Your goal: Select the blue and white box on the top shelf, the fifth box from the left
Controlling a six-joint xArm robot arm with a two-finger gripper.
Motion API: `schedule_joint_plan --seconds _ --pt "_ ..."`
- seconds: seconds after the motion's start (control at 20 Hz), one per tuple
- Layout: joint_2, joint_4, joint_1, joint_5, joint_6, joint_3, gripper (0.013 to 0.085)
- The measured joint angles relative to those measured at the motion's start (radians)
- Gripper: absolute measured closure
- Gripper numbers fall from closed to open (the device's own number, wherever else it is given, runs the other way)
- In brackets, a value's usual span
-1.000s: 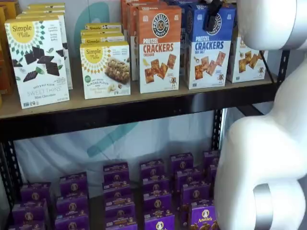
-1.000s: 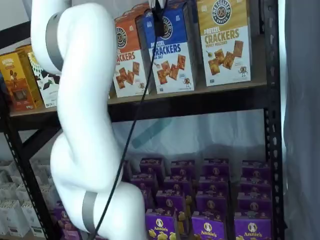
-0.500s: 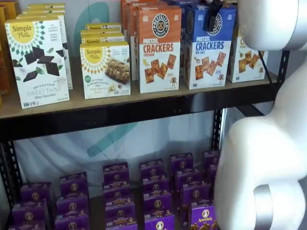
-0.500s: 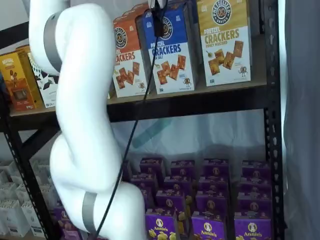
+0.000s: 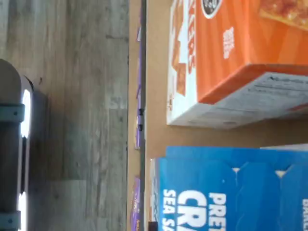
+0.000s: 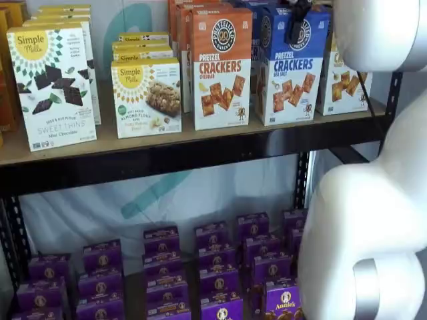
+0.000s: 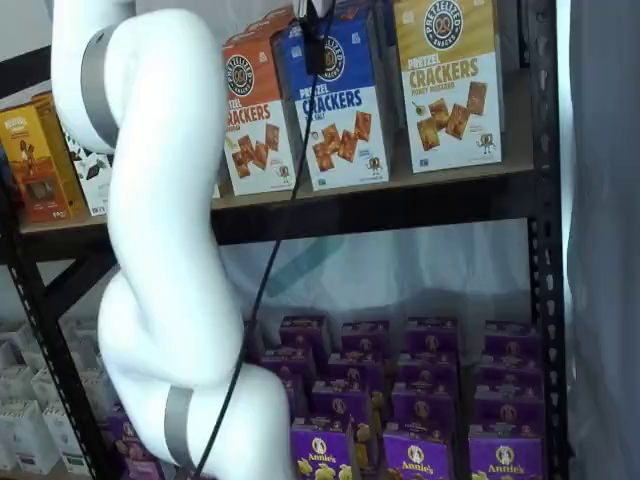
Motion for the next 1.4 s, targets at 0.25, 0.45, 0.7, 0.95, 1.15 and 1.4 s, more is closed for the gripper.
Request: schedule_joint_plan --seconds 0.25,0.45,0.7,0.95,1.15,1.4 --pt "-0.029 0.012 -0.007 0.032 0.002 -0.001 0.041" --pt "-0.055 0.013 -0.011 0.059 0.001 0.005 0.041" --pt "-0.085 0.018 -0.028 0.116 -0.008 0.01 0.041" --pt "-0.135 0.069 -0.071 0.159 -0.024 0.043 0.041" --pt "-0.179 0.047 -0.086 0.182 -0.048 0.082 0.041" --pt "-0.249 0.019 -0.104 0.183 -0.08 0.168 0.041"
